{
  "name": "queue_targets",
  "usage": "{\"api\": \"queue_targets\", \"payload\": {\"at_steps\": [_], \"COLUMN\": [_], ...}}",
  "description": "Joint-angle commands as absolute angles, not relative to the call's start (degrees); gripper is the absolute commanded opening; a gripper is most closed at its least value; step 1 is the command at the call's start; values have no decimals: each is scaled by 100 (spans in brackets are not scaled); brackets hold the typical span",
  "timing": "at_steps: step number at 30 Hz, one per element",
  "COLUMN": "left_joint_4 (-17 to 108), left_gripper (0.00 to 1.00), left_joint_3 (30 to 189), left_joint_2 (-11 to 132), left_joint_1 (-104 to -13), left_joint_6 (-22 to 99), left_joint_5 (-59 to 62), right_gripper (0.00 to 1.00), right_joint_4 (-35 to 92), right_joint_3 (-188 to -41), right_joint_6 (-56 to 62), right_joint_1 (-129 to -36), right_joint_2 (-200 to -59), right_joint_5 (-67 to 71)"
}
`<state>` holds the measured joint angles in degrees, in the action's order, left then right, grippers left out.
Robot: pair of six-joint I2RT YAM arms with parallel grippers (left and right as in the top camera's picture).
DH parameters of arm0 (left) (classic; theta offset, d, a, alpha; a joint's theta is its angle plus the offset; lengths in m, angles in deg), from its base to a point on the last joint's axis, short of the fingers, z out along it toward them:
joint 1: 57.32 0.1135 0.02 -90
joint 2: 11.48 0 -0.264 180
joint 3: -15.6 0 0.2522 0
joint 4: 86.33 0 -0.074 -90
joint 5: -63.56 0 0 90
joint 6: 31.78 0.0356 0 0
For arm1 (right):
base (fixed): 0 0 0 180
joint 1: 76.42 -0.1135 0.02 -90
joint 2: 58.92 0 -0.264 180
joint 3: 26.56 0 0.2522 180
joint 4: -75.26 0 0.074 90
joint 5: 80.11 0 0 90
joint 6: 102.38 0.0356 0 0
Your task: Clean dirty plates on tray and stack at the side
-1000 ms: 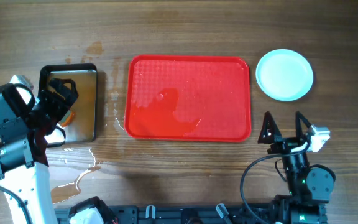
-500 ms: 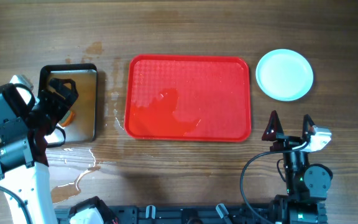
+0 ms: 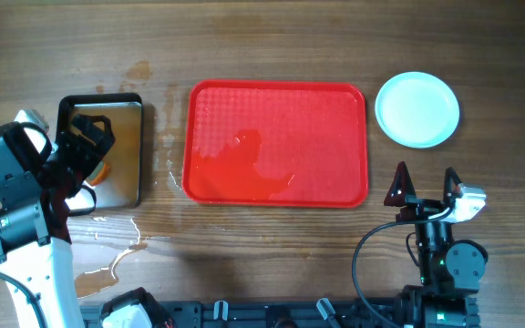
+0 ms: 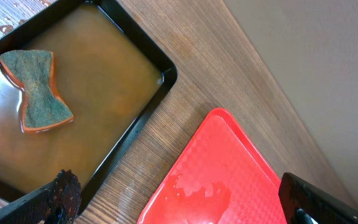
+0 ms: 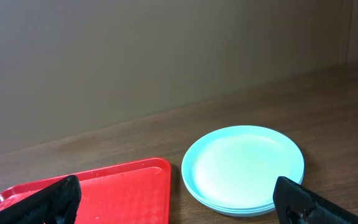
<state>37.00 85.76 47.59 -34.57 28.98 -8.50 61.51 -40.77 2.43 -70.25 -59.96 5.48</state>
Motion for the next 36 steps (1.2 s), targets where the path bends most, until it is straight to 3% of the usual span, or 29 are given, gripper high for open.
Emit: {"api": "queue_targets", "payload": {"at_steps": [1,5,9,13,27,36], "left_joint_4": [3584,3494,3420,3717,6782,7544], "left_gripper": [100,100,100,100,100,100], "left_joint_3": [8561,8558,8394,7640,3555,3105], "left_joint_2": [4772,4809,4584,3841,287,-211], "left_joint_1": [-3431,-3492,-4393,-5121,-5184,-5184], "left_joint_6": [2946,2918,3917,4004,3982,3982], "left_joint_5": [-931,-671,-708,-1108,-783,-807], "right_gripper": [100,100,100,100,100,100], "right_joint_4": [6160,6158,6160,6160,6160,6160], "right_joint_3": [-4062,-4062,-4062,-4062,-4062,-4062], "right_joint_6": [131,129,129,129,131,129], "right_joint_1": [-6998,-6998,-6998,-6998,-6998,-6998], "right_joint_2": [-5913,-5913,-5913,-5913,-5913,-5913], "right_joint_5": [651,651,649,649,651,649]}}
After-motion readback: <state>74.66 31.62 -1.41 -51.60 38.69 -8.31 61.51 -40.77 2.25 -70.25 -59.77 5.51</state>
